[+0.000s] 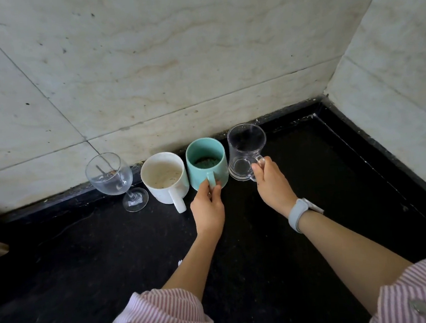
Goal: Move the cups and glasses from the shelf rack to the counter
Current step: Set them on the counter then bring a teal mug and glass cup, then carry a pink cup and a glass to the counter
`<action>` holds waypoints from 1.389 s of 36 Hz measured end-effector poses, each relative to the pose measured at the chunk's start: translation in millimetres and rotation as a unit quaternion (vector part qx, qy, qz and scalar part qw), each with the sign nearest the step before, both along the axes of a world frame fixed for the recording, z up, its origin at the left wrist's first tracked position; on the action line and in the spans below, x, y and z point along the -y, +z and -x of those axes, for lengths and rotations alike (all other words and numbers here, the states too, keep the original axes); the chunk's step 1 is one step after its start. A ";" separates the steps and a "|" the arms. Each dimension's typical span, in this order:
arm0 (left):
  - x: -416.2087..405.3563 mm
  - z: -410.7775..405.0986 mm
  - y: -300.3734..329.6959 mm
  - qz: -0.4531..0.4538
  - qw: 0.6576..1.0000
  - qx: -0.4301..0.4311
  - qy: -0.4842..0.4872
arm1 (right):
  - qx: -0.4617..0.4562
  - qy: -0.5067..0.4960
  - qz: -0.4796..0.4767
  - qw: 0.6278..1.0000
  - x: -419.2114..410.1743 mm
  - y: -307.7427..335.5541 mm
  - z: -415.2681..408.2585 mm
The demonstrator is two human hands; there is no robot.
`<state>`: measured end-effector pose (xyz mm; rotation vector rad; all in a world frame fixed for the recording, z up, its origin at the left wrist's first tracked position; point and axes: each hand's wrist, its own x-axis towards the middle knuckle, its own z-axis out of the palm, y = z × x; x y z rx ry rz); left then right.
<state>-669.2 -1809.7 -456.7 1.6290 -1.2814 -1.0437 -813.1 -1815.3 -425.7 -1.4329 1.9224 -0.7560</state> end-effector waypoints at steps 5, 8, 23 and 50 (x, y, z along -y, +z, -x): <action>-0.7 3.5 6.2 -0.005 0.998 0.053 0.044 | -0.009 -0.013 -0.030 0.999 -2.8 7.2 -4.8; -1.8 -1.1 15.8 -0.013 0.997 0.066 0.038 | -0.028 -0.021 -0.043 0.998 -10.6 14.5 -8.5; -78.3 -168.3 141.3 0.094 0.937 0.336 -0.009 | -0.196 0.206 0.173 0.943 -63.0 115.0 -148.8; -1014.4 -447.1 277.7 -0.206 0.618 0.439 0.619 | -0.011 0.828 0.278 0.487 -792.1 243.2 -604.6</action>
